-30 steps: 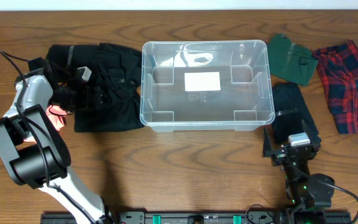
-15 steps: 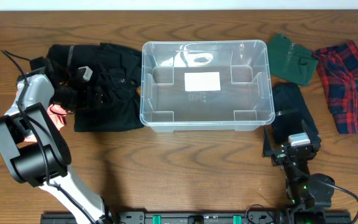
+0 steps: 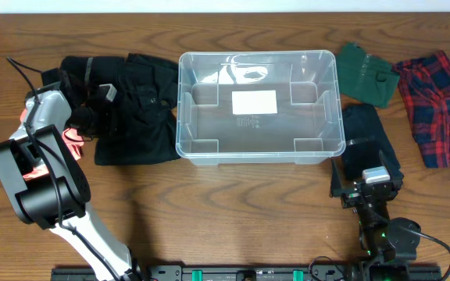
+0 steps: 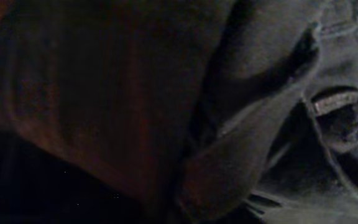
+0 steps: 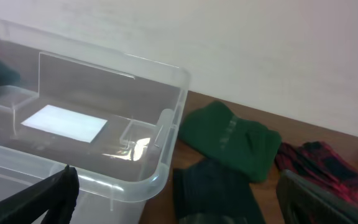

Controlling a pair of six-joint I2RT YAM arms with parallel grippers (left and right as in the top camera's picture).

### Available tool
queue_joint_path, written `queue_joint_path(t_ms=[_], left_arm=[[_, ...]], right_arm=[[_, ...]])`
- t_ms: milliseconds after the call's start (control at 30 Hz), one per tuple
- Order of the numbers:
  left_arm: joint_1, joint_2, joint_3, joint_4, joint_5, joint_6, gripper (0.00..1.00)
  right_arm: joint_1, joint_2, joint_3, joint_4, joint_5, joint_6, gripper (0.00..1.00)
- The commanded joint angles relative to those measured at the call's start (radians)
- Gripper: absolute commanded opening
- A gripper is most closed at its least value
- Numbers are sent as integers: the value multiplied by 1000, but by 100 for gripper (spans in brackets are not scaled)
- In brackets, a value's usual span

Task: Pack container
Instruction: 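Lift the black jacket with the left gripper and carry it into the bin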

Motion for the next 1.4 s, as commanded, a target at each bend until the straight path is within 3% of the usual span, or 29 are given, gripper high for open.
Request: queue_joint_path(t_ms=[0,233,567,833,1167,1367], left_arm=[[-27,60,-14,-55,-2,-18,6],[-26,-41,103,-113,-2,-264,6],[-27,-300,172,-112,-146,-329,6],[-40,-517,172,-80,-151,-415,6],[-219,-723,172,0,-133,-577,6],[-330,-751,171,-8,-125,-716,6]], right_arm=[[-12,-5,-2,-4,-4,-6,99],[-12,-5,-2,-4,-4,-6,99],[-12,-5,-2,-4,-4,-6,99],[-12,-5,-2,-4,-4,-6,99],[-12,-5,-2,-4,-4,-6,99],[-12,-5,-2,-4,-4,-6,99]])
